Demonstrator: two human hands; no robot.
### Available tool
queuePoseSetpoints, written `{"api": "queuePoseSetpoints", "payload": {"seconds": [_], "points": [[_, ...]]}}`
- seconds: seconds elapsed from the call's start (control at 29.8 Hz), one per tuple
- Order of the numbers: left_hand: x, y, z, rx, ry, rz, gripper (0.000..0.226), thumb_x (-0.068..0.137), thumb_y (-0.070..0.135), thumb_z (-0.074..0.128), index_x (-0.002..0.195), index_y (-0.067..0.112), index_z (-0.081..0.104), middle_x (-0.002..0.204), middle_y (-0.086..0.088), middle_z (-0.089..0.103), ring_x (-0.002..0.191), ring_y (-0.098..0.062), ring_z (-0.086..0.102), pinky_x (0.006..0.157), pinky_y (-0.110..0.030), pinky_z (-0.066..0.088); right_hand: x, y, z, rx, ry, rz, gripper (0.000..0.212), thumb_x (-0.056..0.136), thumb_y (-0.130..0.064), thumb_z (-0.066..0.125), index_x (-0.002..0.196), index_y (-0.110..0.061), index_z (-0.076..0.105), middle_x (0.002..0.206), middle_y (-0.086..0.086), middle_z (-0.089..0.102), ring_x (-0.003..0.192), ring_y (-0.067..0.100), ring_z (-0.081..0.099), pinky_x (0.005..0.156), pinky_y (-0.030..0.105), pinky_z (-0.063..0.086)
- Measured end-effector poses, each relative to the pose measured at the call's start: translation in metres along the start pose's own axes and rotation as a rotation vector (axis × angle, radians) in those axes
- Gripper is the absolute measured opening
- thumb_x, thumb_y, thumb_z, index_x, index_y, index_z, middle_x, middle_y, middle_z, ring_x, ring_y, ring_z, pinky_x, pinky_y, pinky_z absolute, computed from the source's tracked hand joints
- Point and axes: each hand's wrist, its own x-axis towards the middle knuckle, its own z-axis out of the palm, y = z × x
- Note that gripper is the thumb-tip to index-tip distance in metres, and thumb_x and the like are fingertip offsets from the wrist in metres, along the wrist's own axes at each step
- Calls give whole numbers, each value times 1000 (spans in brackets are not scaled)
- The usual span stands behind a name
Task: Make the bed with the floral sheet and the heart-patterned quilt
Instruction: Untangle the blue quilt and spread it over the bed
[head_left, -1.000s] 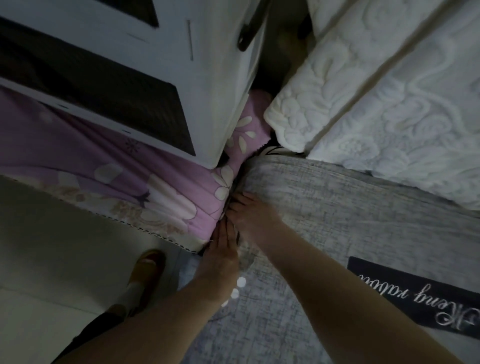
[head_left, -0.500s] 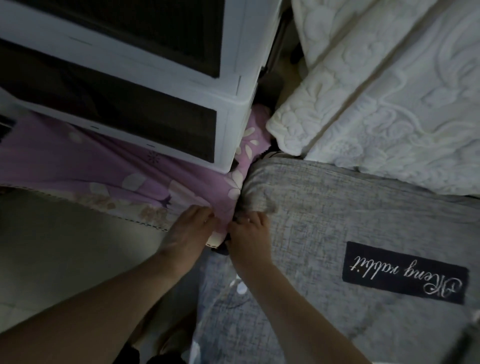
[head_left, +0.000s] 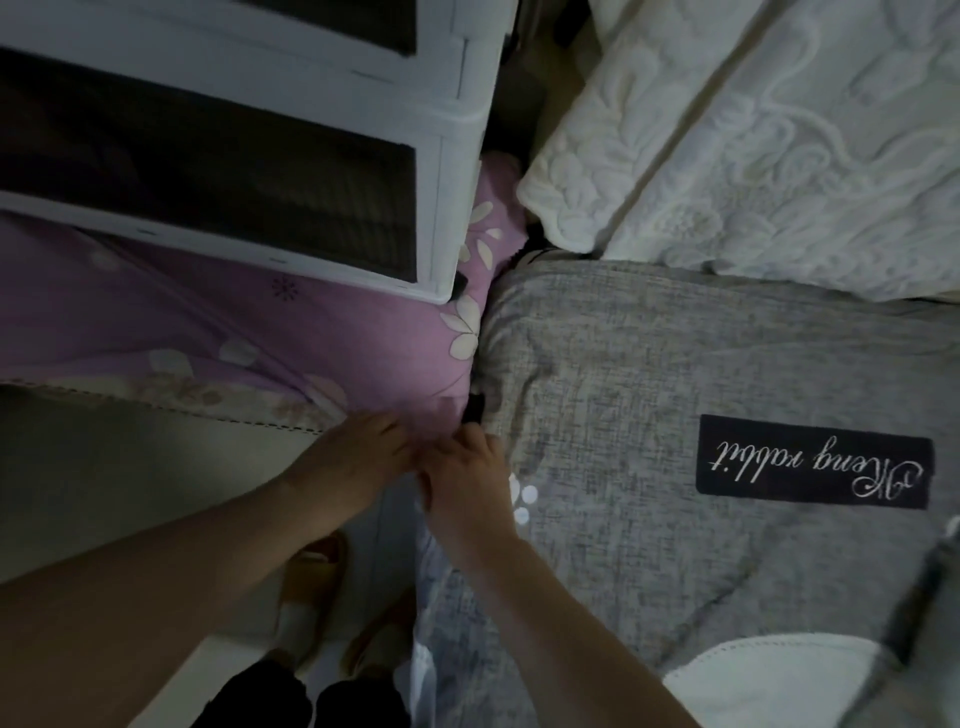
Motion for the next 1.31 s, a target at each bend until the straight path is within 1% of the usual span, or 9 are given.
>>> {"api": "queuePoseSetpoints", "payload": {"seconds": [0.17, 0.27, 0.44, 0.6, 0.8, 0.94, 1.04, 1.17, 1.31], "points": [[-13, -3, -29, -37, 65, -7, 42, 45, 2, 85, 81, 14, 69, 84, -3, 62, 85, -24, 53, 67, -32, 51, -3, 12, -22, 15, 117, 47, 22, 76, -25, 48, 79, -17, 69, 83, -2, 67, 91, 27, 59, 74, 36, 42], [24, 45, -36, -224, 191, -87, 61, 59, 2, 83, 117, 10, 68, 113, -9, 65, 99, -24, 58, 72, -30, 56, 22, 47, -40, -103, 141, -11, 36, 80, -20, 44, 99, -13, 73, 107, 5, 70, 110, 30, 62, 89, 37, 48], [63, 138, 0, -634, 244, -566, 68, 94, 30, 40, 149, -6, 24, 152, -27, 32, 139, -37, 37, 113, -45, 35, 59, 99, -46, -333, -61, -360, 35, 84, -28, 45, 97, -17, 76, 115, 7, 69, 117, 33, 61, 105, 48, 44], [93, 143, 20, -836, 173, -912, 78, 90, 42, 17, 148, -10, 28, 154, -25, 32, 137, -41, 40, 110, -54, 35, 77, 112, -22, -384, -122, -482, 27, 83, -32, 52, 87, -18, 76, 101, 3, 71, 113, 31, 62, 100, 38, 43], [101, 136, 51, -894, 246, -979, 68, 99, 33, 40, 156, 16, 9, 161, -7, 18, 139, -26, 33, 113, -38, 35, 93, 119, 2, -409, -204, -502, 33, 84, -32, 49, 86, -15, 77, 94, 4, 73, 107, 31, 65, 103, 39, 38], [102, 135, 41, -705, 240, -881, 93, 68, 5, 78, 148, -3, 33, 150, -23, 39, 132, -38, 46, 103, -47, 46, 105, 100, -11, -314, -254, -529, 20, 66, -21, 54, 59, -11, 70, 62, 7, 65, 71, 32, 67, 78, 36, 56], [101, 137, 35, -853, 221, -924, 88, 76, 8, 67, 153, 3, 23, 156, -15, 29, 140, -31, 33, 114, -40, 32, 106, 103, -23, -362, -278, -595, 30, 71, -23, 45, 59, -11, 70, 66, 7, 65, 79, 33, 66, 77, 37, 55], [109, 128, 41, -953, 271, -1139, 71, 80, 37, 34, 146, 11, 31, 129, -21, 56, 104, -37, 58, 90, -45, 49, 102, 117, -9, -368, -162, -735, 29, 77, -22, 49, 55, -20, 69, 63, 0, 65, 79, 32, 67, 84, 39, 52], [119, 122, 48, -854, 176, -1082, 79, 92, 41, 37, 157, 16, -1, 158, -11, 30, 138, -30, 37, 115, -41, 32, 98, 109, 18, -433, -252, -556, 29, 82, -28, 52, 75, -17, 78, 78, 3, 74, 89, 31, 69, 95, 40, 49]]}}
